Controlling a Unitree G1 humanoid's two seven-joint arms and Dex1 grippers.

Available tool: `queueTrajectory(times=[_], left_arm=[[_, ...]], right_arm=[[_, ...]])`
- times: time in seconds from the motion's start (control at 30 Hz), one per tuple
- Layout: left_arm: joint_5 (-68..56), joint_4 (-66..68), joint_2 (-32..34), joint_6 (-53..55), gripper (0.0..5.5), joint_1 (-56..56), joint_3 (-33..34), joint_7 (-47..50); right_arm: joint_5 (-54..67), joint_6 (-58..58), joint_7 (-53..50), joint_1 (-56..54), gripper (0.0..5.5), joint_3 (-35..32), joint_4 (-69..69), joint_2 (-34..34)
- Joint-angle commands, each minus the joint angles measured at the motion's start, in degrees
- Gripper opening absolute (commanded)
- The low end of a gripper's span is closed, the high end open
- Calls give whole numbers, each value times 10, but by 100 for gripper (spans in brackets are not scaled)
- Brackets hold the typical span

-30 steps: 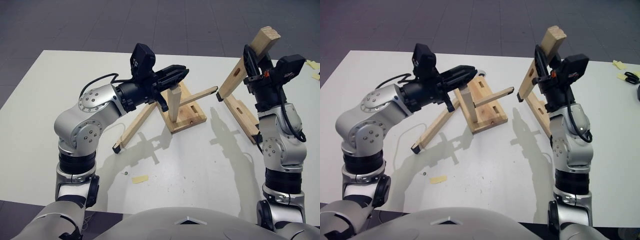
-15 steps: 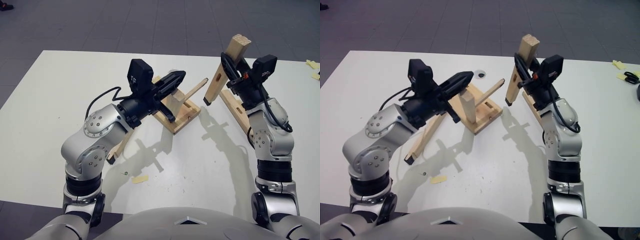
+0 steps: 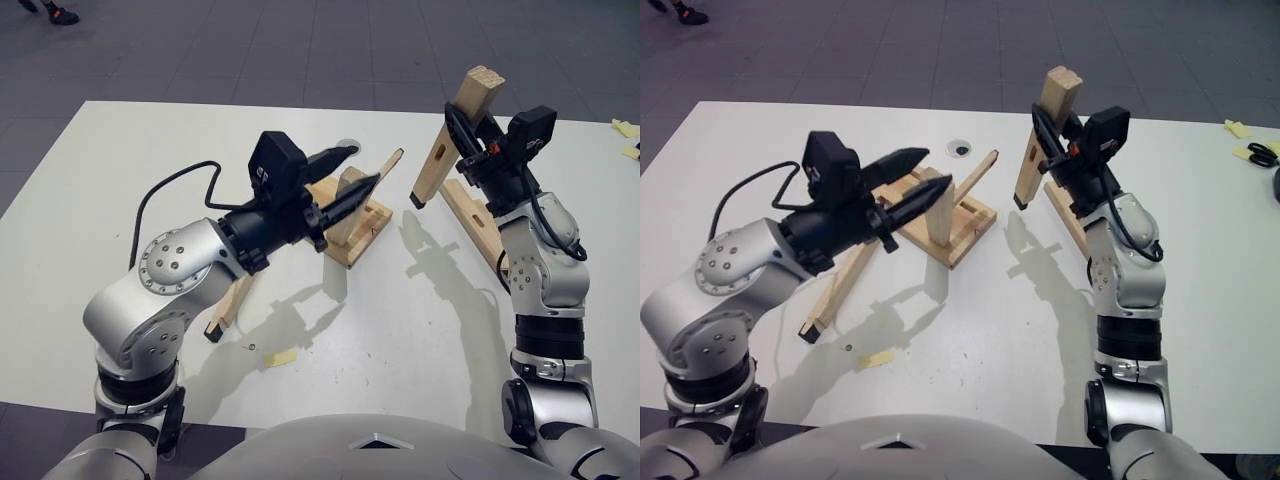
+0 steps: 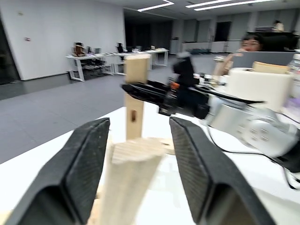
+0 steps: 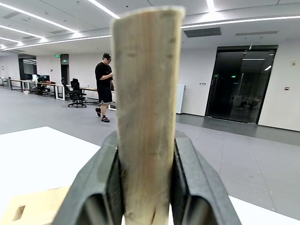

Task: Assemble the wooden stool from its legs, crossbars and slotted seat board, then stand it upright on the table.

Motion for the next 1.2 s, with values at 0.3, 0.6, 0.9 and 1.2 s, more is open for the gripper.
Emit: queueTrajectory(times=[0.3,0.6,0.9,1.2], left_arm=[[139,34,5,-12,466,8,-107,49],[210,69,-37,-31,379,8,-106,91],[231,59,-14,-43,227,38,-119,51],[234,59,18,-115,204,93,-113,-34]], right_arm=[[-18,-15,-11,4,103,-1,-16,9],[-29,-28,-14,2,103,-4,-10,13],[-28,-32,-4,-14,103,-6,4,10],[-6,-44,67,-85,103,-2,114,10]])
